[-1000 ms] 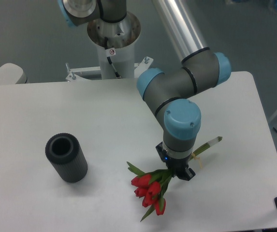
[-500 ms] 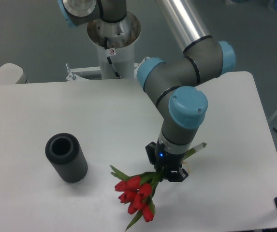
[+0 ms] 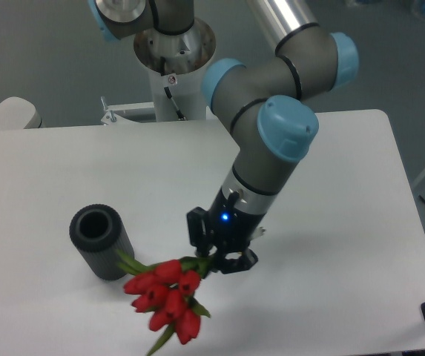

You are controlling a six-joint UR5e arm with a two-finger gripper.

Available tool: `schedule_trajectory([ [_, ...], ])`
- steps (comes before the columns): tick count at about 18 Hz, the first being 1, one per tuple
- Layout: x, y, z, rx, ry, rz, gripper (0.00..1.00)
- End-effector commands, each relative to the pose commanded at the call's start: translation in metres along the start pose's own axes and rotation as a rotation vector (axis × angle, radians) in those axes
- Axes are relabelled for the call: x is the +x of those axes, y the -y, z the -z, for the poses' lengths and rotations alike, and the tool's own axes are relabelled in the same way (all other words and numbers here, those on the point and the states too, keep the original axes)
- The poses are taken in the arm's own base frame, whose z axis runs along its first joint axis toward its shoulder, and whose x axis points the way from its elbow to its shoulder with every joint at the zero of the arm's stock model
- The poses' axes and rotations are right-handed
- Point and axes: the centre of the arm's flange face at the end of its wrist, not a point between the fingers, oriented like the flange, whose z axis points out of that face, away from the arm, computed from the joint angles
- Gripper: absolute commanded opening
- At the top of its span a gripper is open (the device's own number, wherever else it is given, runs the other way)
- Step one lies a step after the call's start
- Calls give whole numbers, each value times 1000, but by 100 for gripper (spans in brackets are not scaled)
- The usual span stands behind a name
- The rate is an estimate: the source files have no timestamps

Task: Insert the flowers into the vase
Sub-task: 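Carry the tulips over the black vase and lower stems into it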

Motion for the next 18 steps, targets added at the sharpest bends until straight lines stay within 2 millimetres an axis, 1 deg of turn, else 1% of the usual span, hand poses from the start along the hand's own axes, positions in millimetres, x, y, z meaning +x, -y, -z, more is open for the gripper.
schedule_trajectory([
  [3,10,17,9,131,-52,1,13],
  [4,12,19,9,174,-75,3,13],
  [7,20,20,7,310,-151,14,13],
  [10,34,21,9,382,-180,3,13],
  [13,39,24,14,507,-220,-6,13],
  [16,48,32,25,542,-225,-23,13],
  [18,49,32,25,555,-233,-21,13],
])
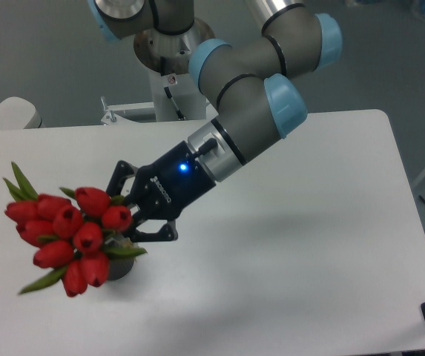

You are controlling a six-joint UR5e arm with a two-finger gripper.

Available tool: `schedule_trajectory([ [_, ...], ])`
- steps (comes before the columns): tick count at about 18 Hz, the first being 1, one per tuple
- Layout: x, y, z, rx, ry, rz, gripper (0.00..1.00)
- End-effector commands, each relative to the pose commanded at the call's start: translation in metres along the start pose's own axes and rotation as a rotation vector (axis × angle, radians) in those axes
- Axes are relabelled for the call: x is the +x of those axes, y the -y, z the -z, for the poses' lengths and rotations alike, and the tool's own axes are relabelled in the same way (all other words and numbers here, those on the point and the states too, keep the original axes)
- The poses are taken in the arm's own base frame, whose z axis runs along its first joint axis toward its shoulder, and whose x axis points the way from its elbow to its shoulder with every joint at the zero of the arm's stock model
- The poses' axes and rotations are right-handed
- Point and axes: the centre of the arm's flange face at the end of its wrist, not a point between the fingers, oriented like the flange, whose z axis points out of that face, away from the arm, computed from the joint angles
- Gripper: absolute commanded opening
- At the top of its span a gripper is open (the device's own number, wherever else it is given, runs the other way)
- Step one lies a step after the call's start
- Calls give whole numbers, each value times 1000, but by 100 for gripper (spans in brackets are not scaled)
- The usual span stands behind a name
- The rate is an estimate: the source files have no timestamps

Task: Insert the flowers into the vase
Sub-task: 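Carry the tulips over the black vase and lower stems into it, then push the tulip stems down into the black vase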

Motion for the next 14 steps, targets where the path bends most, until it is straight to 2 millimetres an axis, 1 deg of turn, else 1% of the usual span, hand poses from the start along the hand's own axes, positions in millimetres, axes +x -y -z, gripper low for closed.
schedule_trajectory([
  [2,4,2,4,21,-3,0,13],
  [4,16,1,11,54,-10,1,13],
  [6,32,-10,14,70,-12,2,13],
  [9,56,-30,7,83,-24,2,14],
  [11,62,-37,2,113,-46,5,14],
  [14,64,-39,-3,112,-56,6,14],
])
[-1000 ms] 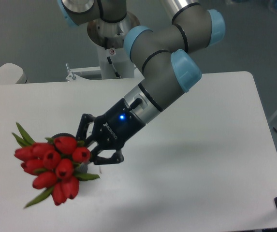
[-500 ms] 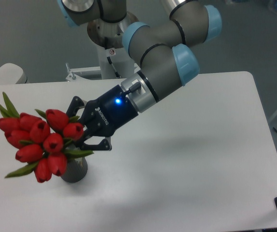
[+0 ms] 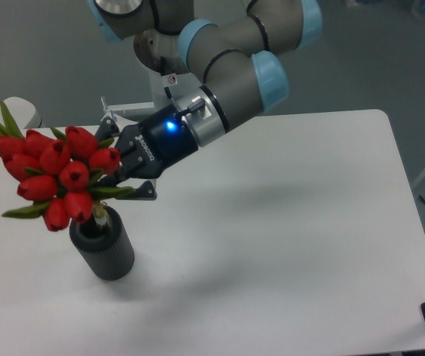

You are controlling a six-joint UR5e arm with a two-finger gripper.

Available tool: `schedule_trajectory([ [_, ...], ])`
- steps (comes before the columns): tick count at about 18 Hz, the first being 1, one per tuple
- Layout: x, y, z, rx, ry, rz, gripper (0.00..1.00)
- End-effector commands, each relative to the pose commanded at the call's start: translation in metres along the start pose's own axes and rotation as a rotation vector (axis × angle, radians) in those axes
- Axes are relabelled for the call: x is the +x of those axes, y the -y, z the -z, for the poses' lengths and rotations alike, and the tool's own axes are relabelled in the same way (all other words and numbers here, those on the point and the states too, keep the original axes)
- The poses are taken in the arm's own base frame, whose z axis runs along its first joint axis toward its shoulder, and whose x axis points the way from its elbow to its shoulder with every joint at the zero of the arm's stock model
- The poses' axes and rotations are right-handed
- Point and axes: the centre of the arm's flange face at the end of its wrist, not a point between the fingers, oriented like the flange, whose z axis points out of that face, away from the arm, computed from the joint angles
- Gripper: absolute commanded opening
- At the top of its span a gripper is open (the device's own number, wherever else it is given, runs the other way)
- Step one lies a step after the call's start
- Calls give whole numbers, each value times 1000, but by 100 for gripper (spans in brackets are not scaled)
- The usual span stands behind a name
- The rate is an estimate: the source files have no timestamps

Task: Insert the flowers into the vase
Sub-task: 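Push the tulip stems down into the black vase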

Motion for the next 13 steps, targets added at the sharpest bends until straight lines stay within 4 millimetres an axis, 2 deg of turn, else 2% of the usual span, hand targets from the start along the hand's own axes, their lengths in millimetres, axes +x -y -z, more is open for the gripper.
schedule_trajectory([
  [3,0,-10,-10,-3,-15,-29,14],
  [6,-8,-38,-17,-7,-24,-72,14],
  [13,-14,-78,-16,-16,-20,-125,16],
])
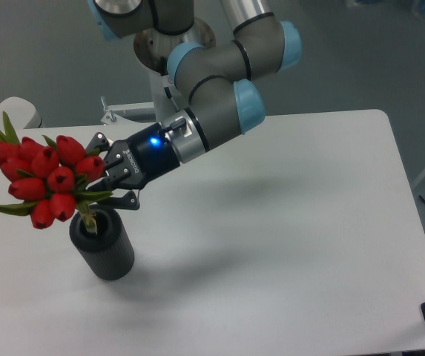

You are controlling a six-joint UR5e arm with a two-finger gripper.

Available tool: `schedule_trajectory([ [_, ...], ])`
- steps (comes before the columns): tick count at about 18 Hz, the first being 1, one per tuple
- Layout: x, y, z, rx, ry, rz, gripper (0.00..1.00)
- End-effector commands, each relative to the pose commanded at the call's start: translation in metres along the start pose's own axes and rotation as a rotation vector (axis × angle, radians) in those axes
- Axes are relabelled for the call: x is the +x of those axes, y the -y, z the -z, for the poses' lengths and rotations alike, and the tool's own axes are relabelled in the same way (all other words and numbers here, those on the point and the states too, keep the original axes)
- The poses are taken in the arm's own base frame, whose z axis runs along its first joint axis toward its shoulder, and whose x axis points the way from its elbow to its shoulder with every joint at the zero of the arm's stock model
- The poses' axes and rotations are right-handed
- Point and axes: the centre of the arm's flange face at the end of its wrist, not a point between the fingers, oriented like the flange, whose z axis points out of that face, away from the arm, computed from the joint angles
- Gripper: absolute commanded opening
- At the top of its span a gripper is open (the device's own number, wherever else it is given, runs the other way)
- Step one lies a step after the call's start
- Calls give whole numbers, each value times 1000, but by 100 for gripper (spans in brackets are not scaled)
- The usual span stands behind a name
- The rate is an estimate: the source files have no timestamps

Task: Insert the flowers into the vase
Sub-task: 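Push the tulip stems down into the black vase, then open the gripper to release the tulips and pull back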

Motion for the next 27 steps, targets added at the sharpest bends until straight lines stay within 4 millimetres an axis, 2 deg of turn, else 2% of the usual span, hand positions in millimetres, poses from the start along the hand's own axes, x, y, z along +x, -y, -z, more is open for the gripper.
schedule_trajectory([
  [6,-9,-34,-6,-6,-9,-6,20],
  [12,-3,-64,-10,-7,-18,-9,29],
  [17,3,-73,-12,-8,-23,3,50],
  [20,3,-75,-12,-8,-23,7,73],
  [24,4,-80,-12,-8,-23,19,95],
  [25,5,-81,-12,-8,-24,23,100],
  [27,5,-81,-10,-8,-21,26,100],
])
